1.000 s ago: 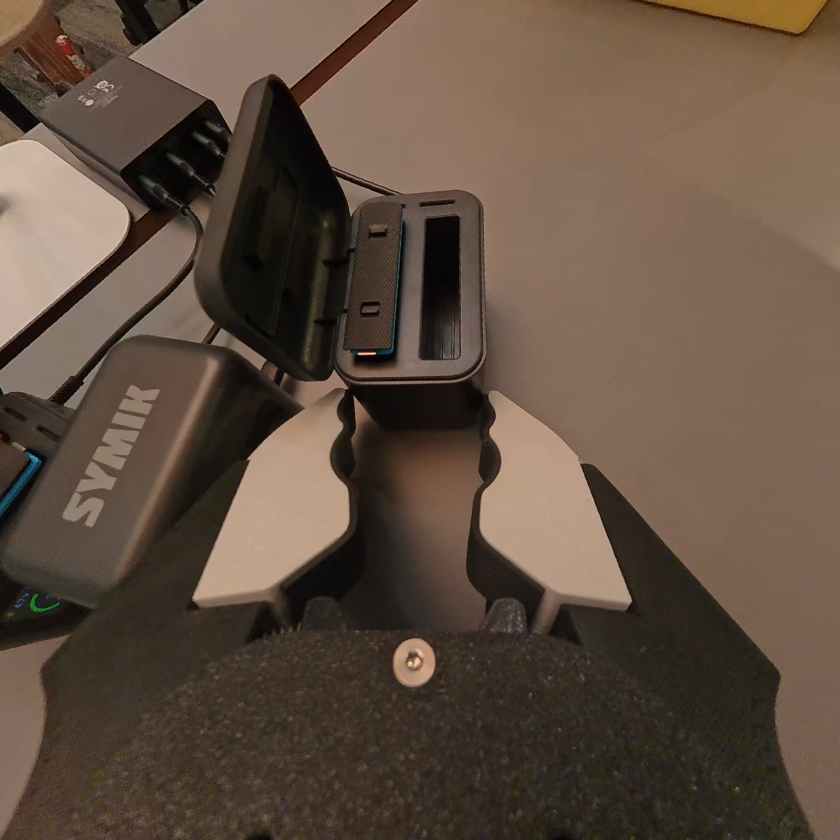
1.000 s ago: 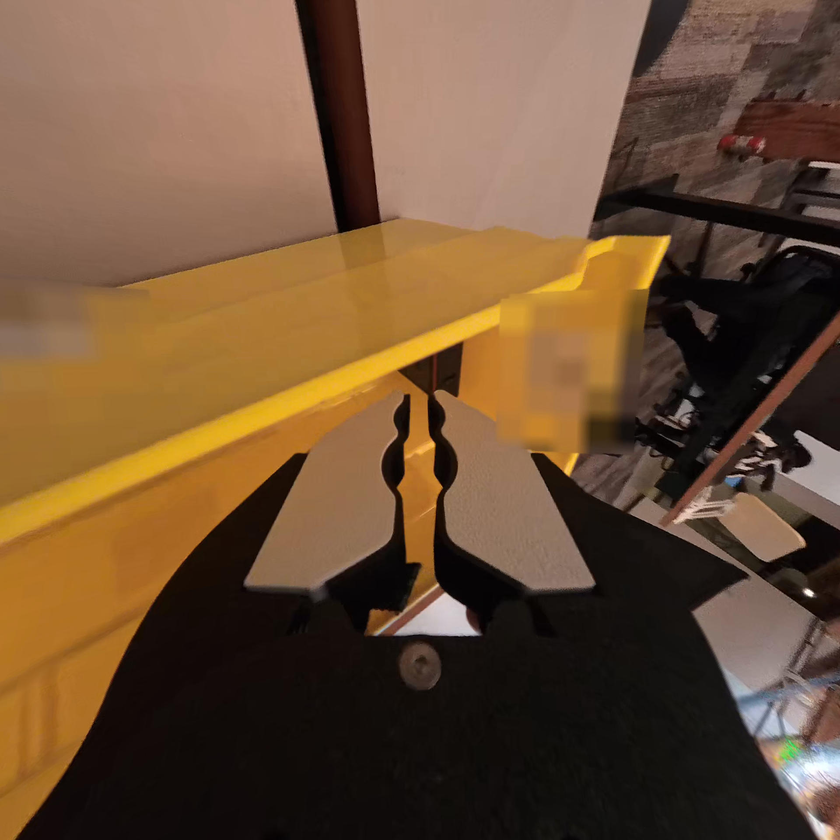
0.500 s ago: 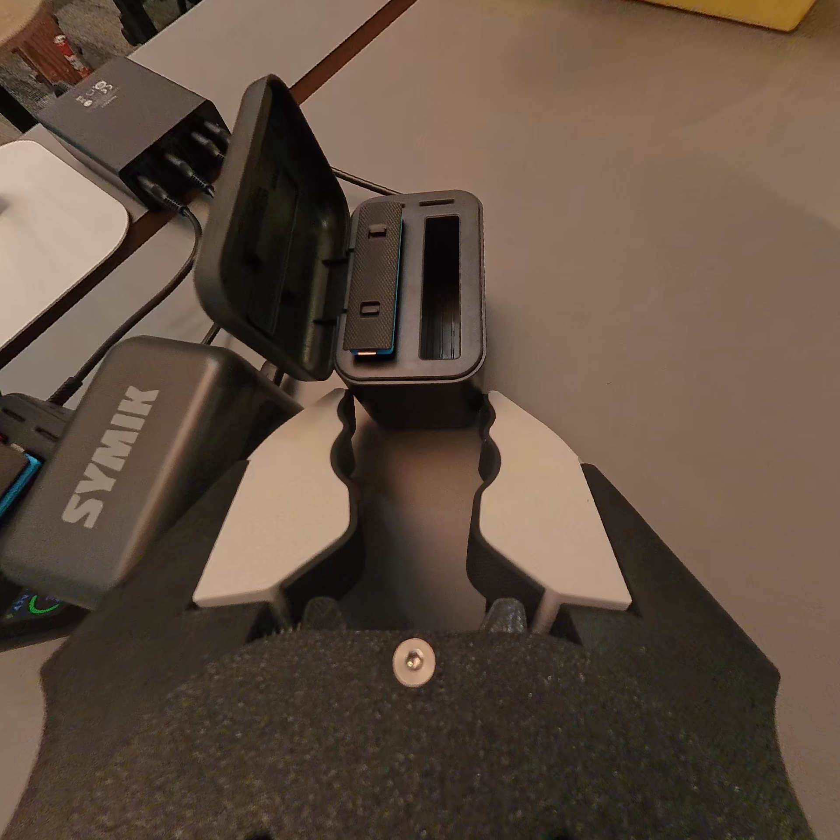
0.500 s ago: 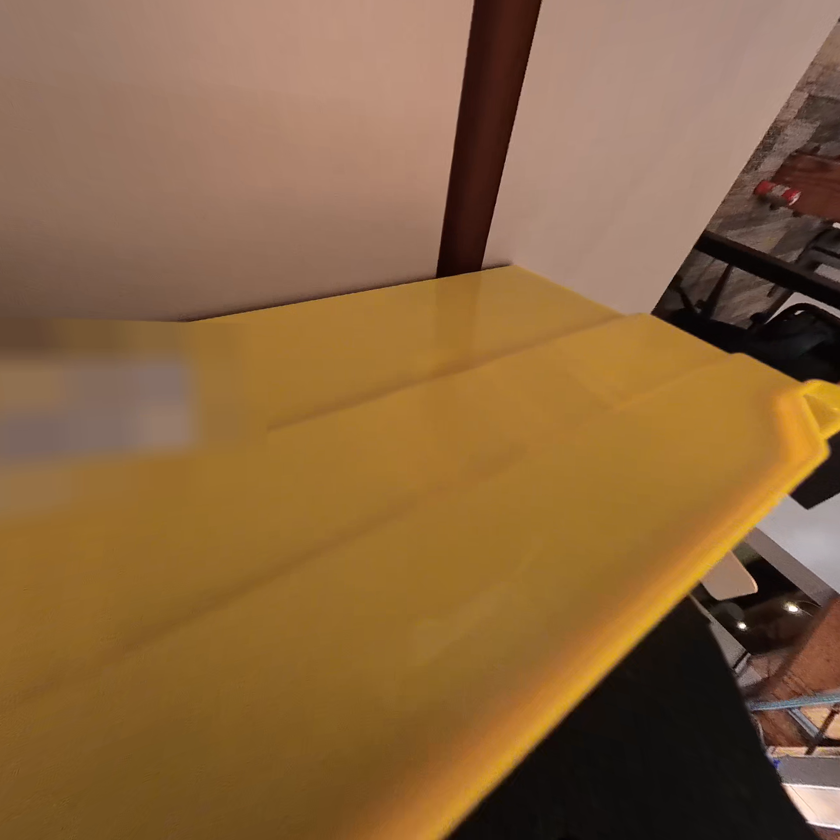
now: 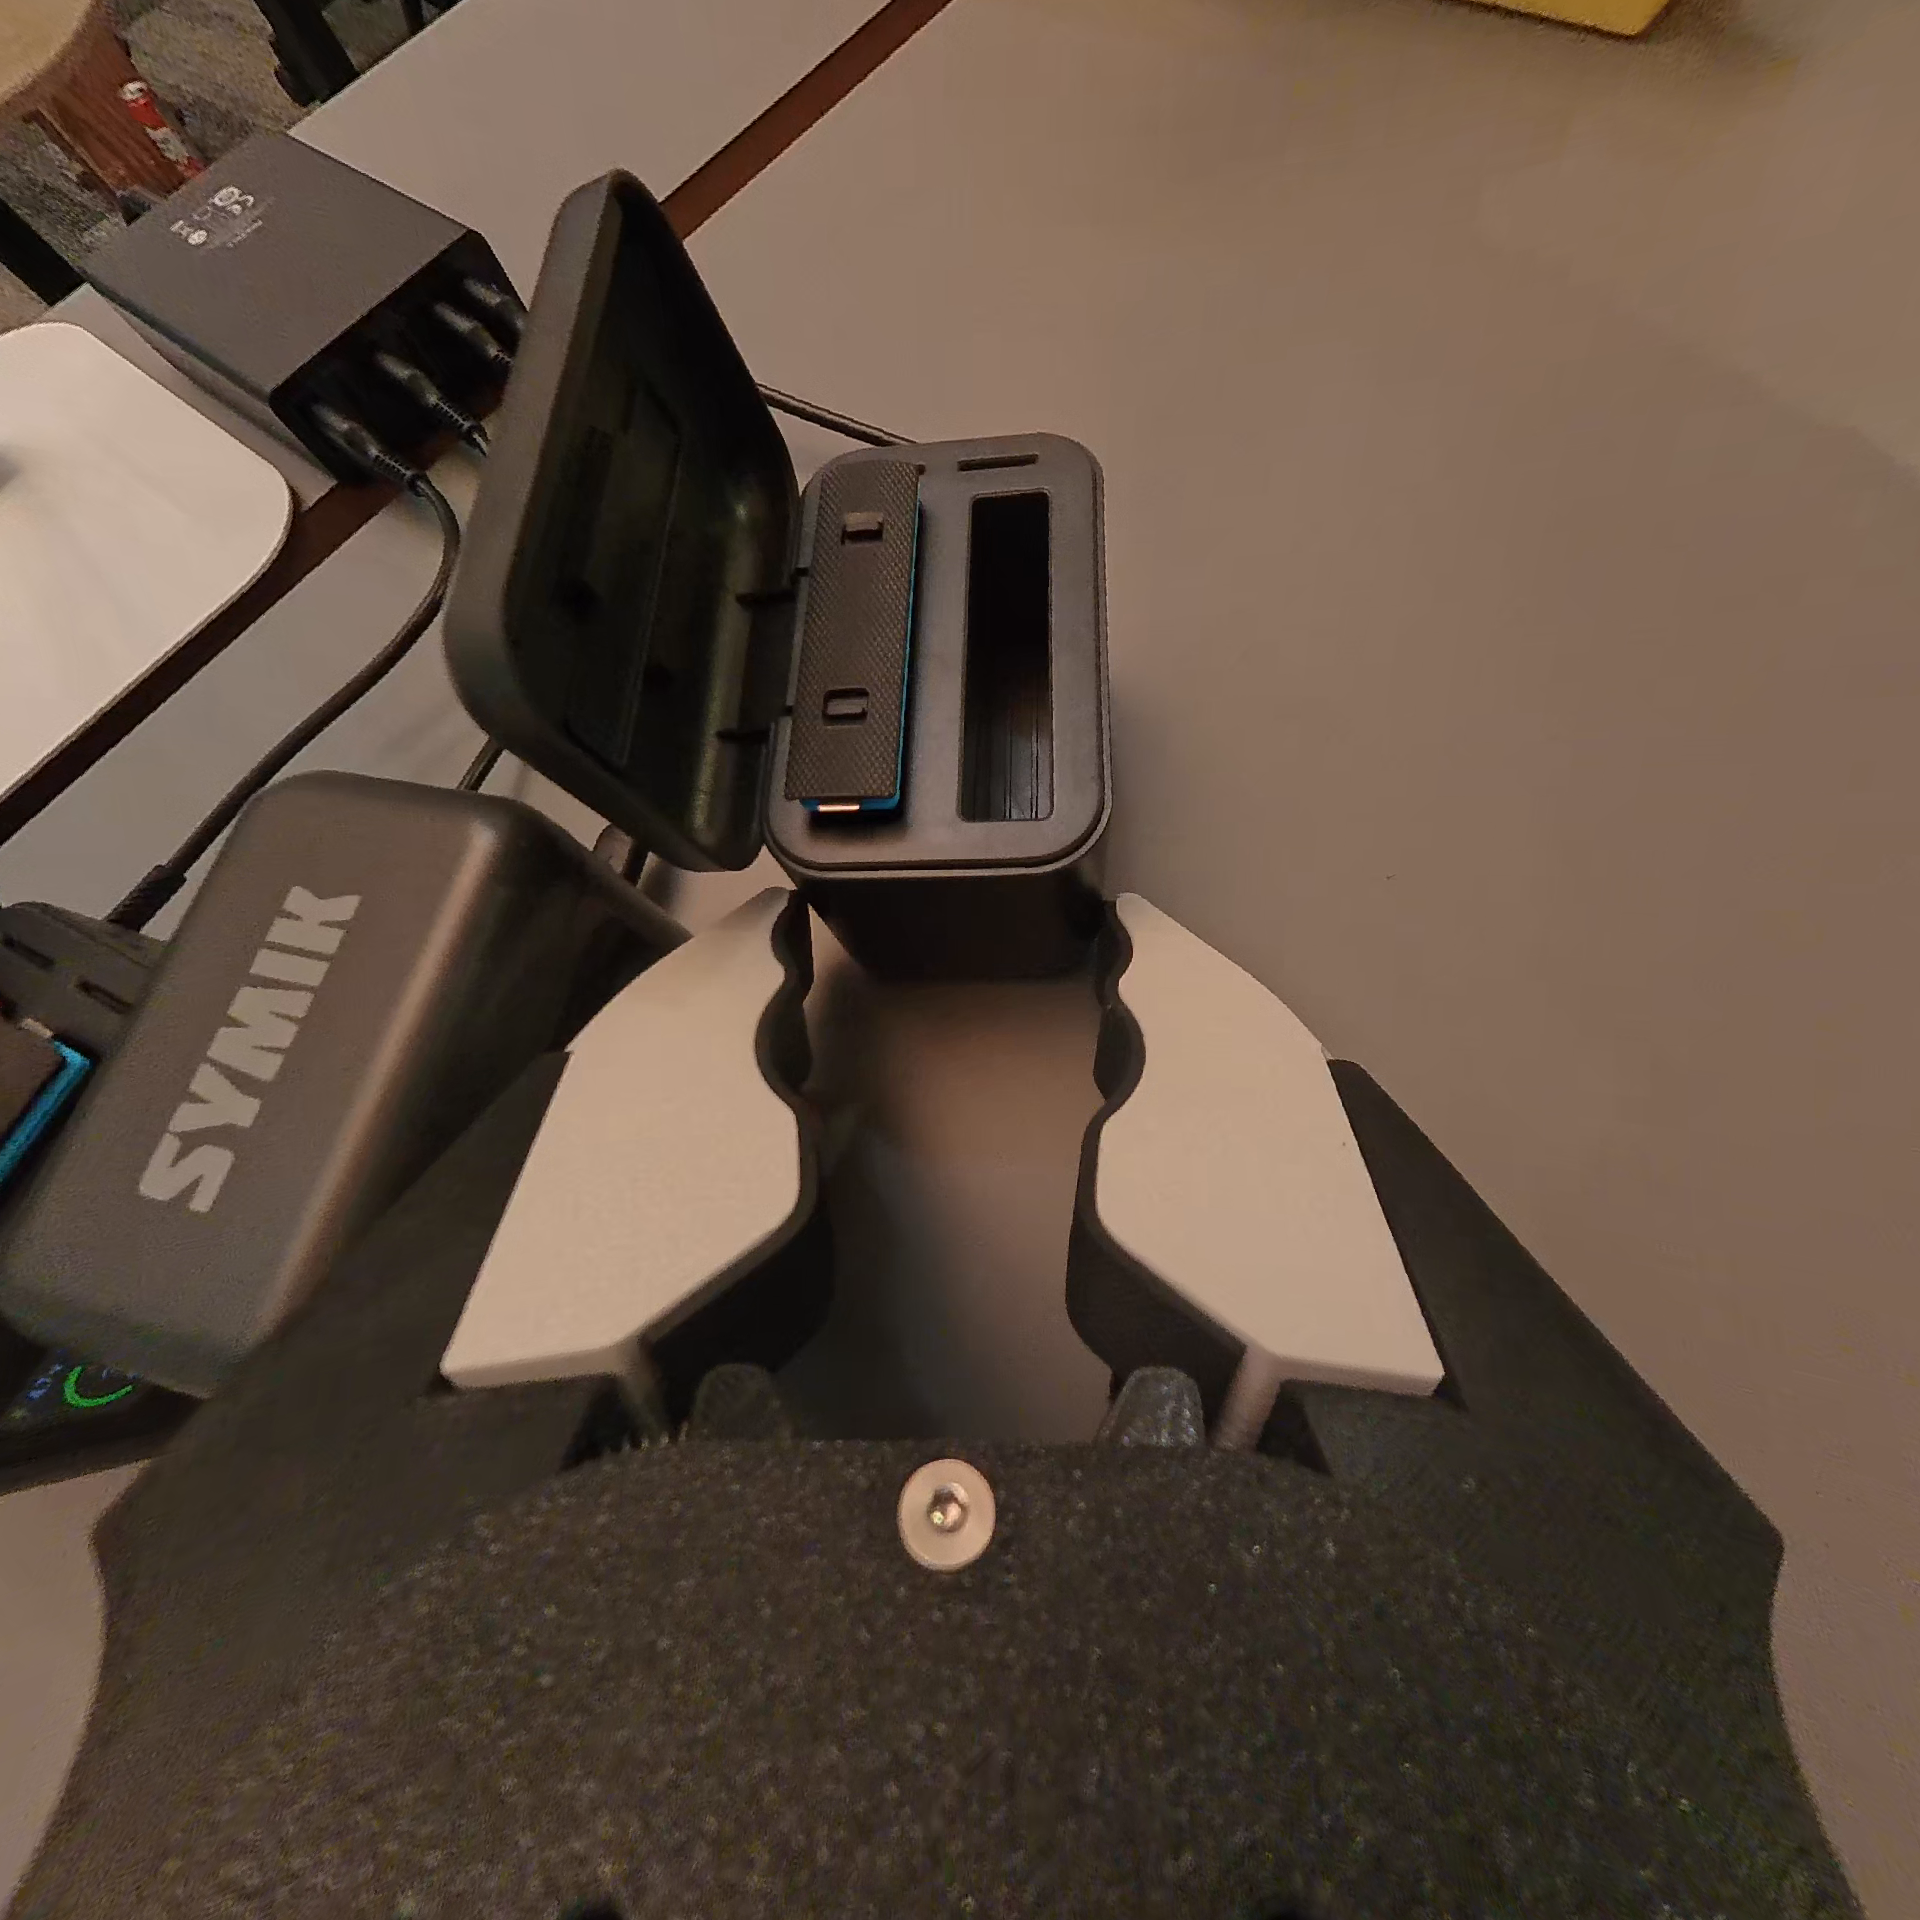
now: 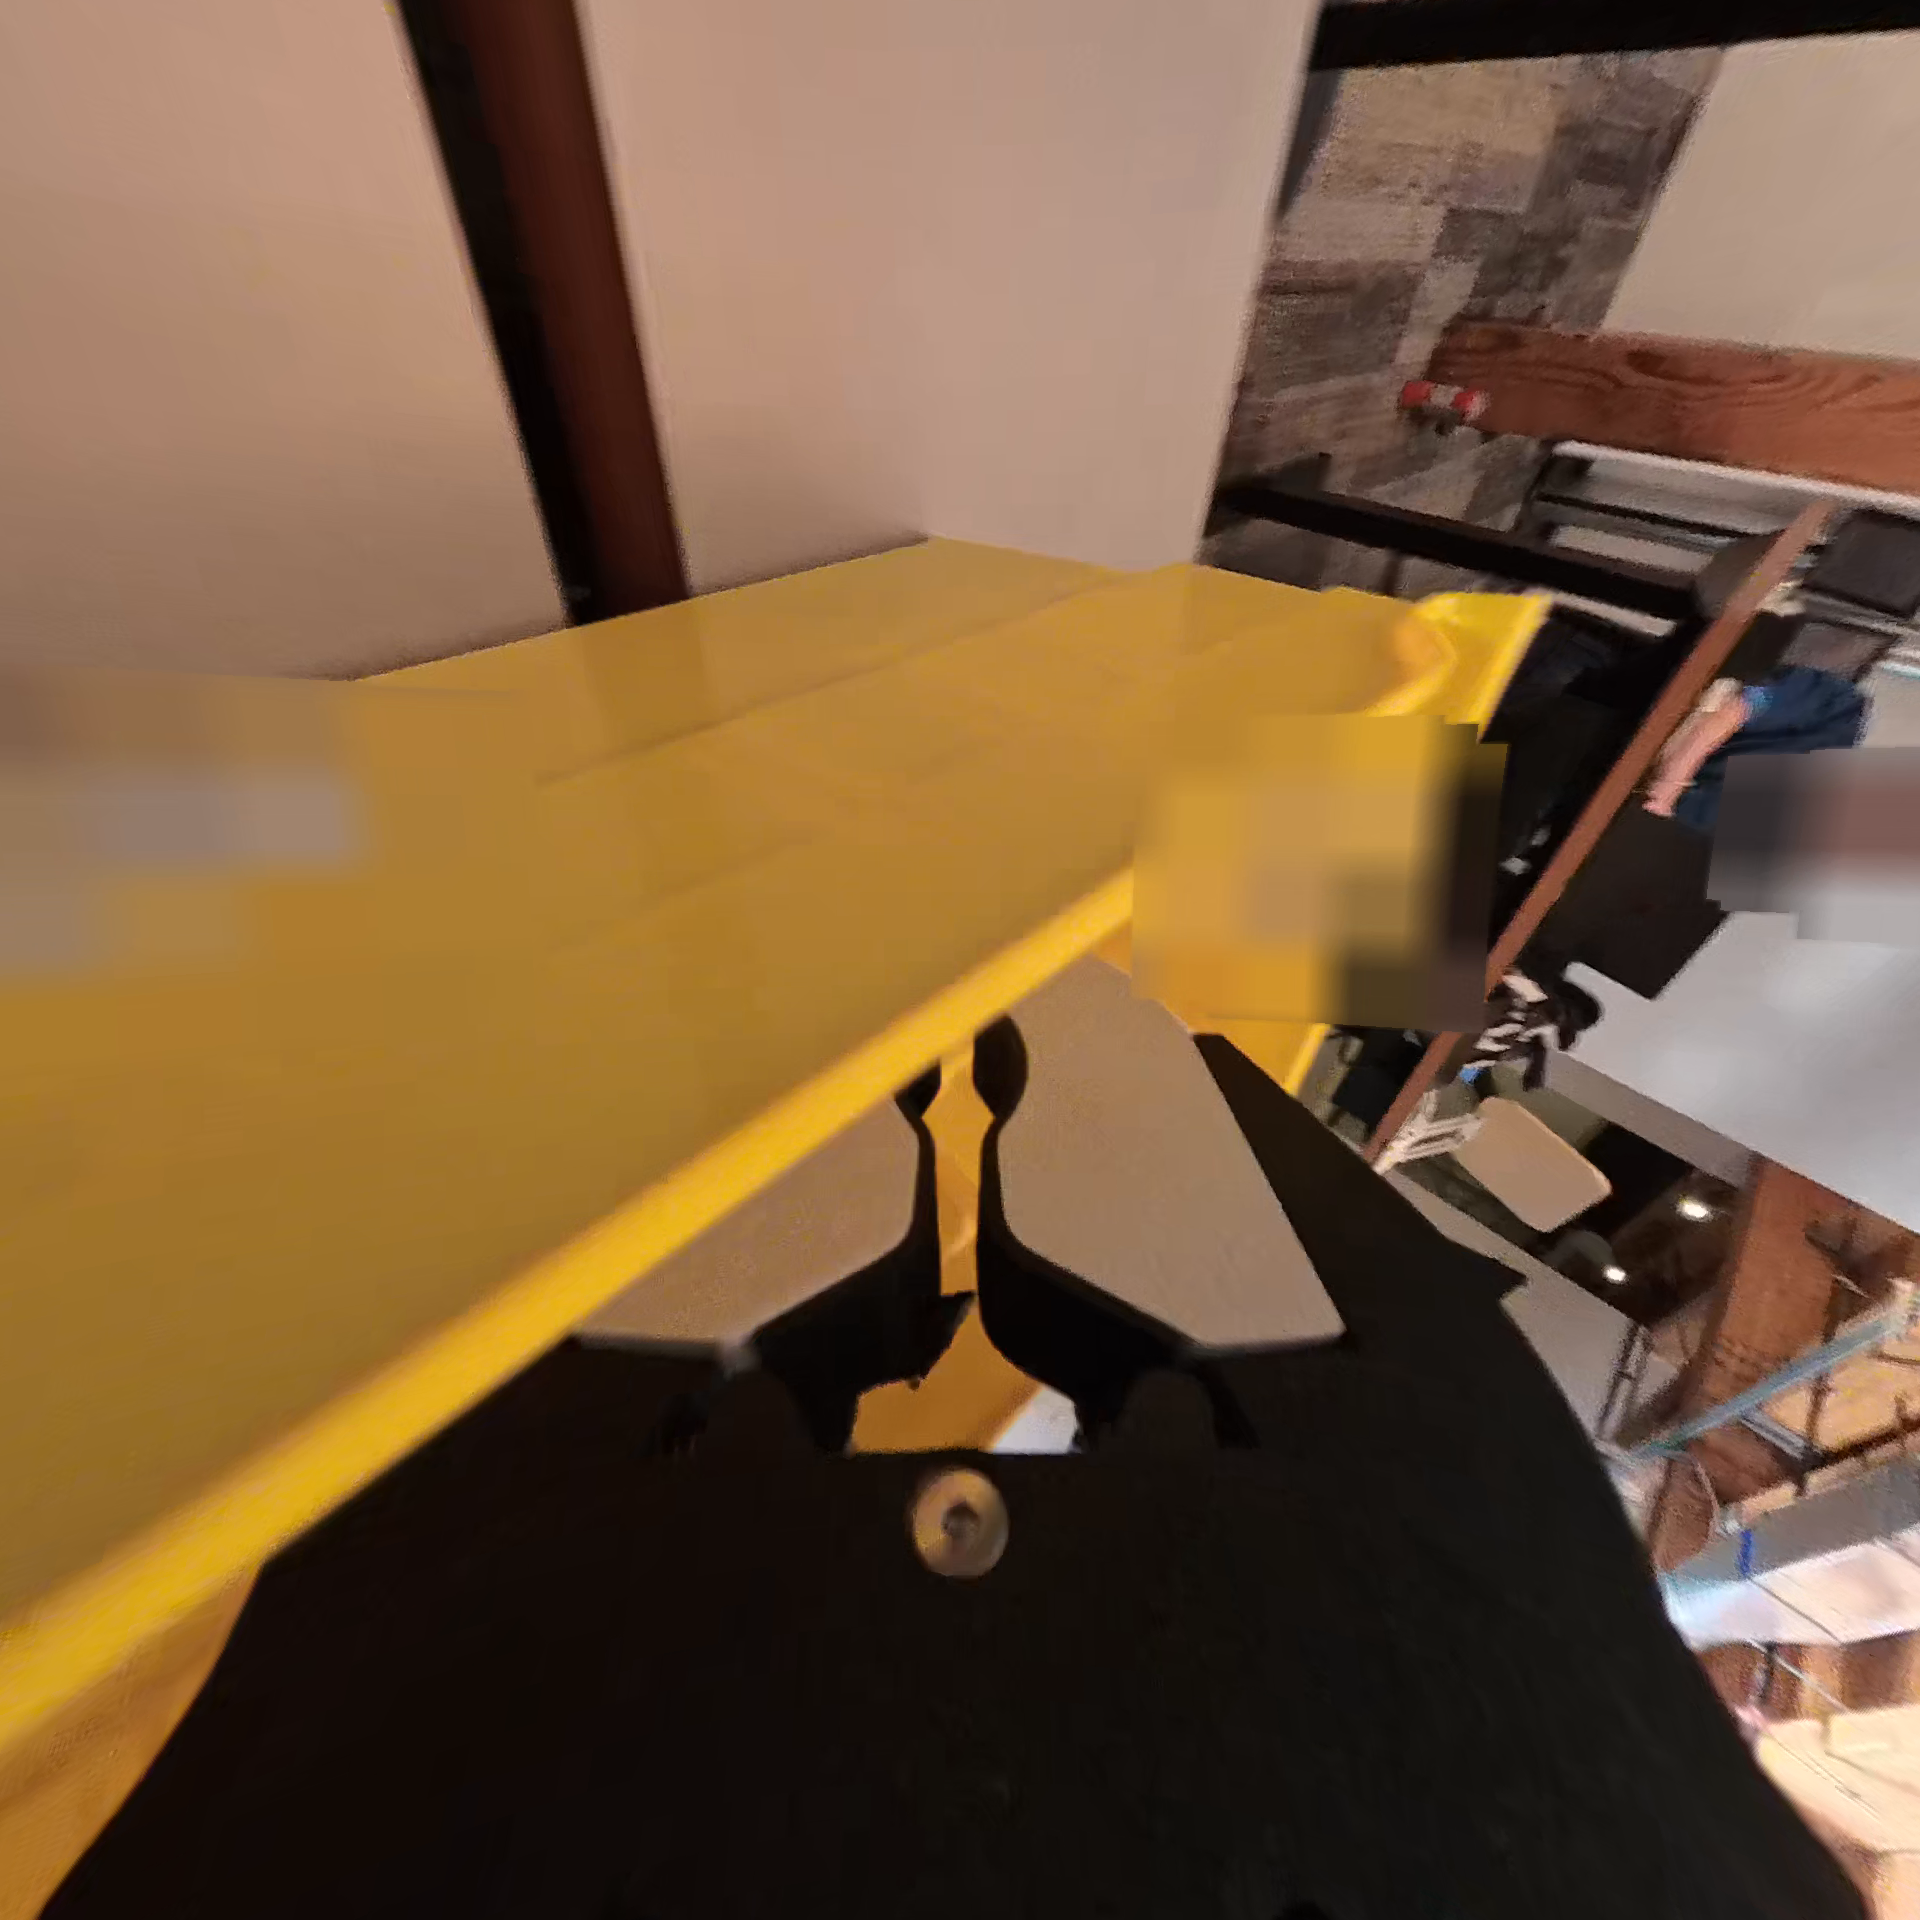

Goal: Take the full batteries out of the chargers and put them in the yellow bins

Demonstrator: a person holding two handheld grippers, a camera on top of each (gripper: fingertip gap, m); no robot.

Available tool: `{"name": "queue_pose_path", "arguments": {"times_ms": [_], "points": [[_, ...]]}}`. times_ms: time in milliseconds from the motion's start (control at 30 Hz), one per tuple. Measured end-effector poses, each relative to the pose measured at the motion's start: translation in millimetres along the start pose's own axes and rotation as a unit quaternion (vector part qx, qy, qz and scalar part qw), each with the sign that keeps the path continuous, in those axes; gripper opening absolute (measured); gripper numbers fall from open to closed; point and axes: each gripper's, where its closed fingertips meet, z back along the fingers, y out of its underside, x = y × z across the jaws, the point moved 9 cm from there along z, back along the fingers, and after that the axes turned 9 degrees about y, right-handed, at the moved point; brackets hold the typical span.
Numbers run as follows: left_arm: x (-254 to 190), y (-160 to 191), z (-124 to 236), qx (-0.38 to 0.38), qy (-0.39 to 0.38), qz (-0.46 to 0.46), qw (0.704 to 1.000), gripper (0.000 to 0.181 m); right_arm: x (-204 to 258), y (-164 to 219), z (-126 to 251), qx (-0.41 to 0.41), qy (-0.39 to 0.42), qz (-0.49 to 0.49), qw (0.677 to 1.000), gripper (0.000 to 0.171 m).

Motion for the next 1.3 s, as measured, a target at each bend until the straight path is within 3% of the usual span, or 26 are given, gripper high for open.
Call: {"name": "queue_pose_path", "arguments": {"times_ms": [33,300,433,500,633,967,1100,1300], "points": [[-0.1,0.0,0.0,0.0,0.0,0.0,1.0,0.052,-3.7,1.1,-1.1,0.0,0.016,-0.003,1.0,0.0],[0.0,-0.1,-0.2,0.0,0.0,0.0,1.0,0.053,-16.5,4.5,-9.2,0.015,0.014,-0.043,0.999,0.001],[0.0,-0.2,-0.1,0.0,0.0,0.0,1.0,0.053,-11.7,4.7,-6.1,0.013,-0.014,-0.028,0.999,0.004],[-0.1,-0.2,-0.1,0.0,0.0,0.0,1.0,0.052,-7.4,2.0,-4.6,0.01,-0.034,-0.015,0.999,0.015],[-0.1,-0.3,0.0,0.0,0.0,0.0,1.0,0.052,-3.7,1.2,-3.6,0.023,-0.035,0.0,0.999,0.015],[-0.1,-0.2,0.1,0.0,0.0,-0.001,1.0,0.052,-39.2,13.4,57.9,-0.044,-0.012,-0.196,0.98,0.02],[-0.3,-0.2,0.1,0.0,0.0,-0.001,1.0,0.053,-45.9,-26.0,116.1,-0.165,-0.042,-0.262,0.95,0.024],[-0.4,-0.2,0.1,0.0,0.0,-0.002,1.0,0.052,-0.3,-130.2,182.2,-0.29,-0.146,-0.201,0.924,0.024]]}}
